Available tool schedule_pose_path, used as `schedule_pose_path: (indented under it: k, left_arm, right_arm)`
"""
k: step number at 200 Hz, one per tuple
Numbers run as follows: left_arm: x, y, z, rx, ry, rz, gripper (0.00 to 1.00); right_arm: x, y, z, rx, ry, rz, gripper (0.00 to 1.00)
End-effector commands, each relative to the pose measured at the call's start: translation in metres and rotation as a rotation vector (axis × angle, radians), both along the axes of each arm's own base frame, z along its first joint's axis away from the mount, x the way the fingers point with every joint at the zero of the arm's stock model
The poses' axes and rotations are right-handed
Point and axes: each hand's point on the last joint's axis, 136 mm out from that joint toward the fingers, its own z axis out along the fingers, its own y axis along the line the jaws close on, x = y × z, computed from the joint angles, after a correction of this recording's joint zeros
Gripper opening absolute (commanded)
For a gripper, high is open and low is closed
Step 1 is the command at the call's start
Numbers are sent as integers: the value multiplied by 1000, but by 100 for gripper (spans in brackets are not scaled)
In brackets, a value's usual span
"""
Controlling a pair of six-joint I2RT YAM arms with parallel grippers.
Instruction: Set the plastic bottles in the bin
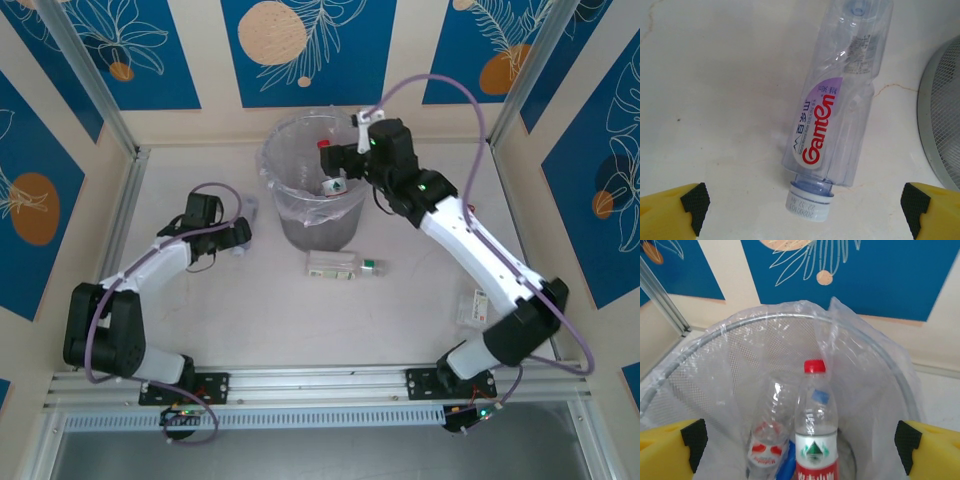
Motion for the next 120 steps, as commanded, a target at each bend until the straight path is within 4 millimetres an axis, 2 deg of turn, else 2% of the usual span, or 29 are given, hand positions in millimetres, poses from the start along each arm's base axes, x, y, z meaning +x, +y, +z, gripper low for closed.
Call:
schedule_pose_path:
  k: [1,32,93,120]
  left_arm:
    - [11,0,8,12,-11,-33,99]
    - [19,-4,0,45,33,-87,100]
    - [50,-20,-11,16,111,-128,99]
    - [60,-30,-17,11,133,-193,99]
  right_arm:
    - [-17,-25,16,190,-19,-56,100]
    - [-39,-56,14,267,1,-71,100]
    - [-59,-89,-35,254,124,-137,99]
    - [-65,-110,-53,267,172,-231,100]
